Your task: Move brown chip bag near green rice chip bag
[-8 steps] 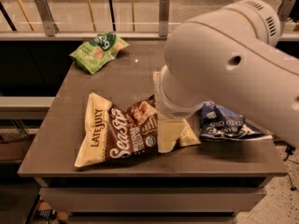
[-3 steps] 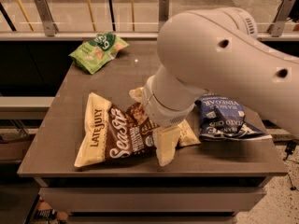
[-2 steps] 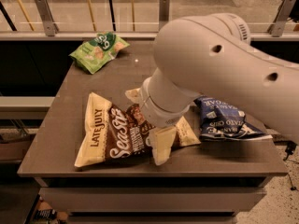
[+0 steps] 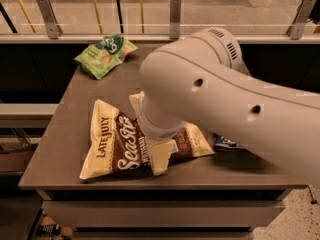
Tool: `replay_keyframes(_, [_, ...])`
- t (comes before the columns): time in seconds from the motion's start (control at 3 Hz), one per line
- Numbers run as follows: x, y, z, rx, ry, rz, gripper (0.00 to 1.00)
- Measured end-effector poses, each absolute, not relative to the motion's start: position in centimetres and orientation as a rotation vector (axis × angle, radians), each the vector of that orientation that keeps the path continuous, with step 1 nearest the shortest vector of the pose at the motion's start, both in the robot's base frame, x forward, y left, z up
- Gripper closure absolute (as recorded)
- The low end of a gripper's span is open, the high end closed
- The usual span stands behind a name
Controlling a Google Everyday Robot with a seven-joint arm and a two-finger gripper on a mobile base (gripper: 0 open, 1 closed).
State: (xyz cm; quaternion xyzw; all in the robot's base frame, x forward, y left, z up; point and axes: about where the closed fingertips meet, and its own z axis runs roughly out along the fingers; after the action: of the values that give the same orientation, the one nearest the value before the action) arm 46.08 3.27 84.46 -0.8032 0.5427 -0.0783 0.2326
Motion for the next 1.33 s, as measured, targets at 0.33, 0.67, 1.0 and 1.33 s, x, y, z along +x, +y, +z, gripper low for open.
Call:
replay_keyframes(0.33, [46.20,3.08,84.61,-2.154,1.558,-0.213,0.18])
replay_keyframes(0.67, [46.14,3.10,84.75,-2.154,1.556,-0.218,0.40])
replay_keyframes(1.0, [46.07,3.12,84.90,-2.153,1.554,-0.222,0.63])
replay_keyframes(1.33, [45.99,3.15,85.06,-2.153,1.552,-0.226,0.87])
